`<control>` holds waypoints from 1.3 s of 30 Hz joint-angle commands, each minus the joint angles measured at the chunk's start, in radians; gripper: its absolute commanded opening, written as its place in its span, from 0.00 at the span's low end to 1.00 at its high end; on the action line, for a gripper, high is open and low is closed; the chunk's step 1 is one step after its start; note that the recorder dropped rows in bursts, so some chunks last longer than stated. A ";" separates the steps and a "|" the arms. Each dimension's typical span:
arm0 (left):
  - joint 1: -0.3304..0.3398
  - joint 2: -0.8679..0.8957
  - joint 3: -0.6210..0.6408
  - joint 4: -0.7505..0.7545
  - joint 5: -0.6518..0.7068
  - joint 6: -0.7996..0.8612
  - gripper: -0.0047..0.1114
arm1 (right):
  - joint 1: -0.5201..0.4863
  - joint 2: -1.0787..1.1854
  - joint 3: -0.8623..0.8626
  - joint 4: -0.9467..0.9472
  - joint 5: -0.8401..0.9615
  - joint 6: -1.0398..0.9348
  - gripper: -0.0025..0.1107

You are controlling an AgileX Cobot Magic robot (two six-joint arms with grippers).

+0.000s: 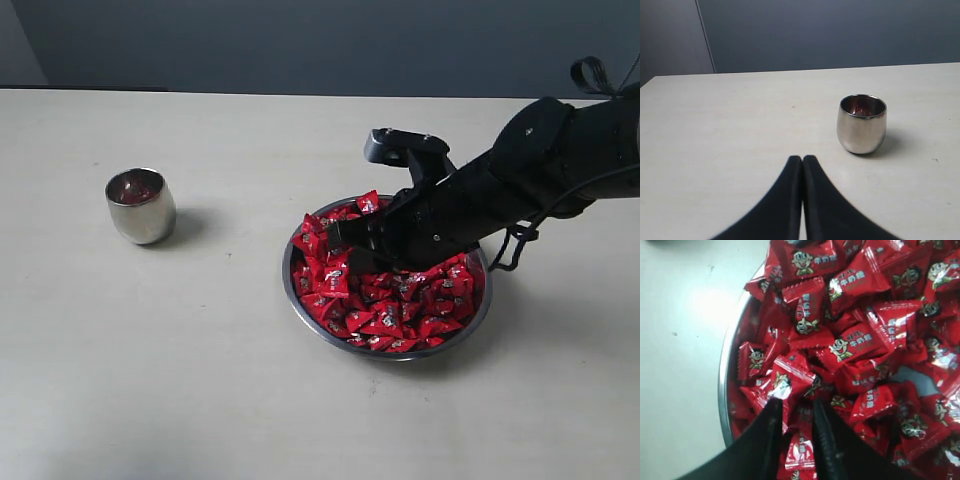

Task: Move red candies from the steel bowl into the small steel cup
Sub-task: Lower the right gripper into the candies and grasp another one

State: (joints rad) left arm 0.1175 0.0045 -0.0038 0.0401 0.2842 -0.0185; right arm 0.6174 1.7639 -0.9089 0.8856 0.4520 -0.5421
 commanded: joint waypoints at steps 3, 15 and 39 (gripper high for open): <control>0.001 -0.004 0.004 -0.002 0.001 -0.001 0.04 | 0.001 0.004 -0.005 0.078 0.023 -0.065 0.22; 0.001 -0.004 0.004 -0.002 0.001 -0.001 0.04 | 0.001 0.046 -0.005 0.173 0.041 -0.146 0.22; 0.001 -0.004 0.004 -0.002 0.001 -0.001 0.04 | 0.001 0.046 -0.005 0.184 0.014 -0.190 0.39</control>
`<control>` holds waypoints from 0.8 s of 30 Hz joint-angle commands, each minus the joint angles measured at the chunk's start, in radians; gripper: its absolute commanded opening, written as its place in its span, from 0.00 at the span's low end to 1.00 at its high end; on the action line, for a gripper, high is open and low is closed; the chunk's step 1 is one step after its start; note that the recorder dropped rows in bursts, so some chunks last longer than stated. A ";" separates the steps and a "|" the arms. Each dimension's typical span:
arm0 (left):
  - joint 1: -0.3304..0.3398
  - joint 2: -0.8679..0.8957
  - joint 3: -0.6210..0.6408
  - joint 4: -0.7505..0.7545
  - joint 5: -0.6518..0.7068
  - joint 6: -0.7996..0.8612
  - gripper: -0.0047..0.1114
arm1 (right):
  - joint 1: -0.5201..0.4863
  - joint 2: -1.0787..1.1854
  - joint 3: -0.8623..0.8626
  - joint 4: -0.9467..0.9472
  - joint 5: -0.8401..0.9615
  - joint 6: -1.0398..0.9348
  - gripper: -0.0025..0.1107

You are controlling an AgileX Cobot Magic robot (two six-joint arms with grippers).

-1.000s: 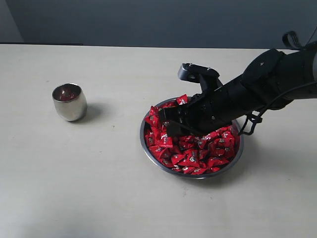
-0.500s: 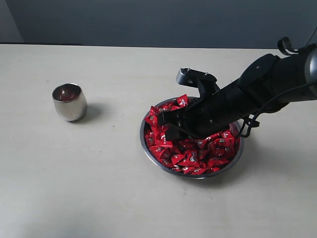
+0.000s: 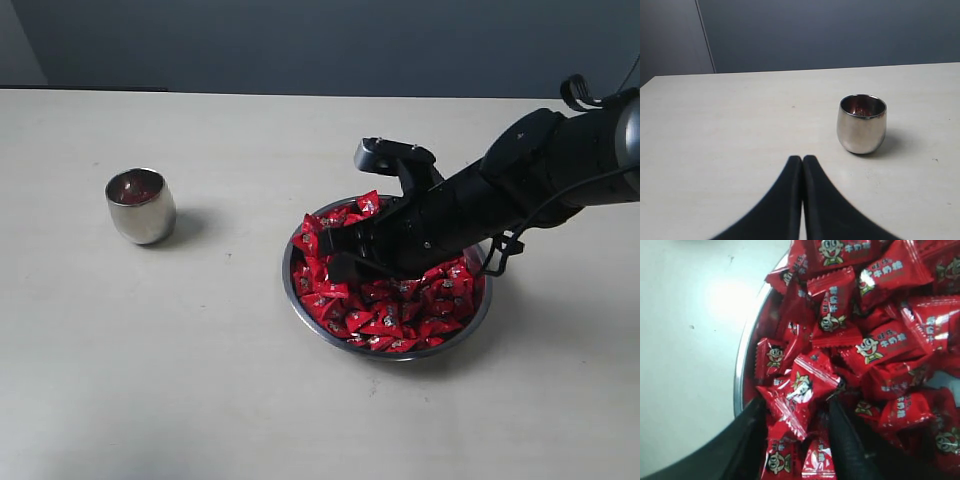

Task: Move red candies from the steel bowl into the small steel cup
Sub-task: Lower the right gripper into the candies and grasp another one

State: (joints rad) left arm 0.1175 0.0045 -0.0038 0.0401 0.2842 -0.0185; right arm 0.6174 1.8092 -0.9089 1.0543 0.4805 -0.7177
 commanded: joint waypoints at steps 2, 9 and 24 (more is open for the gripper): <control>0.001 -0.004 0.004 -0.002 0.001 -0.001 0.04 | 0.001 0.001 -0.005 0.015 -0.015 -0.014 0.39; 0.001 -0.004 0.004 -0.002 0.001 -0.001 0.04 | 0.001 0.001 -0.005 0.027 -0.015 -0.014 0.39; 0.001 -0.004 0.004 -0.002 0.001 -0.001 0.04 | 0.001 0.046 -0.031 0.057 -0.022 -0.023 0.39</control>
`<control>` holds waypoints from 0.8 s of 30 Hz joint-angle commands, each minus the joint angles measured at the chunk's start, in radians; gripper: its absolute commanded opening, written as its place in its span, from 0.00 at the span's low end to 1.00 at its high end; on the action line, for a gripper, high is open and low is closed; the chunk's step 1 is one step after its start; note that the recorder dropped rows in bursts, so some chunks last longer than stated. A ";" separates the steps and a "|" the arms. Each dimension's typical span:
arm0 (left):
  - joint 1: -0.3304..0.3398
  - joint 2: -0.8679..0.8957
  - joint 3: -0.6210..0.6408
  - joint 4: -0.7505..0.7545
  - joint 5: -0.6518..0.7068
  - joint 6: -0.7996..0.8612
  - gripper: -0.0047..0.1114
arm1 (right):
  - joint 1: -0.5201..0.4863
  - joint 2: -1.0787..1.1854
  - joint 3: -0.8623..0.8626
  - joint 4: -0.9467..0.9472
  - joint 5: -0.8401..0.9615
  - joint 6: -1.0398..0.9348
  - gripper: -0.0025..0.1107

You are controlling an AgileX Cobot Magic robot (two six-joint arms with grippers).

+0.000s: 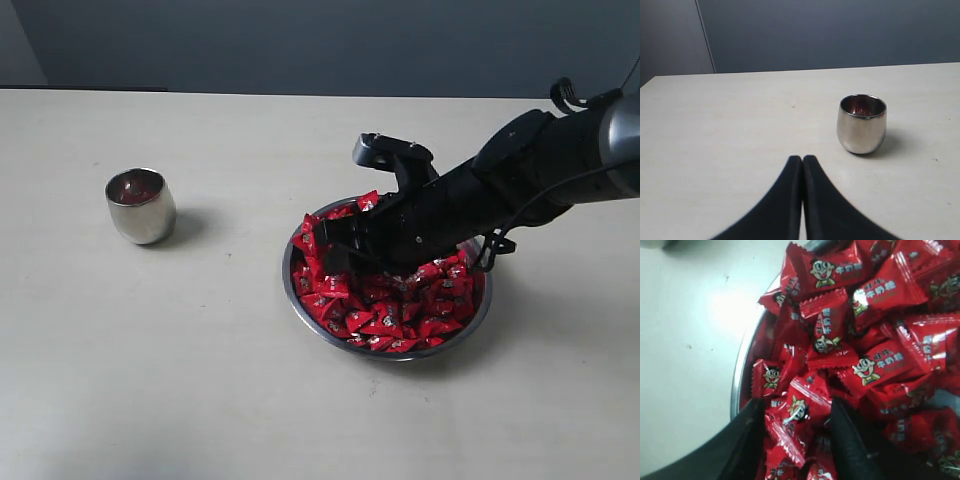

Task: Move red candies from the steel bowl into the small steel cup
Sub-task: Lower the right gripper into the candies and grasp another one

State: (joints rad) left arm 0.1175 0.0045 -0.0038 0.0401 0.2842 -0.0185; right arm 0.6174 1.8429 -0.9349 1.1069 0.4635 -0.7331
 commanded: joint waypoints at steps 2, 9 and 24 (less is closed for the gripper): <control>0.001 -0.004 0.004 -0.002 0.001 -0.001 0.04 | 0.001 0.034 -0.005 0.024 -0.003 -0.008 0.39; 0.001 -0.004 0.004 -0.002 0.001 -0.001 0.04 | 0.001 0.064 -0.006 0.111 0.032 -0.061 0.39; 0.001 -0.004 0.004 -0.002 0.001 -0.001 0.04 | 0.001 0.069 -0.006 0.106 0.068 -0.061 0.39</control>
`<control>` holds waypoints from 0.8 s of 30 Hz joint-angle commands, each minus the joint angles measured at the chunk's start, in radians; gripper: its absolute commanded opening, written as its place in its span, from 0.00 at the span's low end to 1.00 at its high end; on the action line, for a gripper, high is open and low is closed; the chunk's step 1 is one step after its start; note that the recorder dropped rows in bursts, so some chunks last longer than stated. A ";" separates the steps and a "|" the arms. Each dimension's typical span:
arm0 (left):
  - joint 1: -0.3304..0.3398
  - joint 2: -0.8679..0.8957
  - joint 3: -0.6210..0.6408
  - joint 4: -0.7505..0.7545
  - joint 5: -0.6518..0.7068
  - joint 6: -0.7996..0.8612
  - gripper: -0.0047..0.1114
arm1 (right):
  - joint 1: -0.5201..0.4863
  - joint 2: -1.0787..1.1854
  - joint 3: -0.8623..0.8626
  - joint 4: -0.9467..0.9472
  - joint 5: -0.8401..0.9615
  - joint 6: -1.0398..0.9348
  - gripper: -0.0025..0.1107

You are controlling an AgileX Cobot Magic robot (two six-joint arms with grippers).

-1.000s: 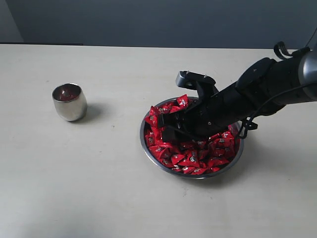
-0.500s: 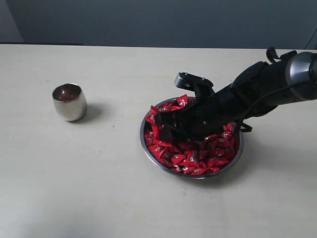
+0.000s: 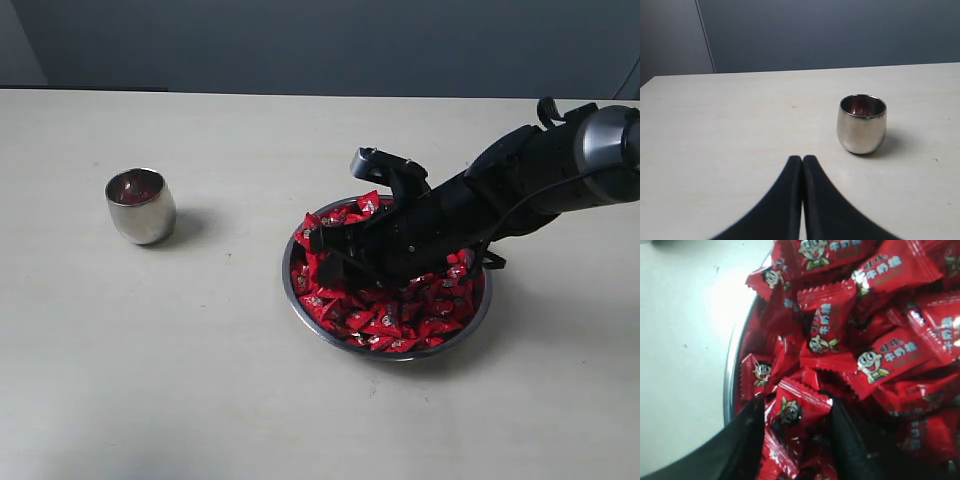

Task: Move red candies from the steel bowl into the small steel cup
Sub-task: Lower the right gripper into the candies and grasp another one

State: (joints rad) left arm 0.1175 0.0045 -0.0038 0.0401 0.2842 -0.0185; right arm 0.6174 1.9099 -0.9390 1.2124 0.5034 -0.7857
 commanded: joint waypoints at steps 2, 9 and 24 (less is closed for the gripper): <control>0.001 -0.004 0.004 -0.002 0.001 -0.001 0.04 | 0.001 0.002 -0.002 0.001 0.028 -0.008 0.39; 0.001 -0.004 0.004 -0.002 0.001 -0.001 0.04 | 0.001 0.002 -0.002 0.001 0.031 -0.008 0.39; 0.001 -0.004 0.004 -0.002 0.001 -0.001 0.04 | 0.071 0.042 -0.002 0.012 -0.016 -0.008 0.39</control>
State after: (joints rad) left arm 0.1175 0.0045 -0.0038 0.0401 0.2842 -0.0185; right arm 0.6788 1.9298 -0.9405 1.2190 0.4726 -0.7897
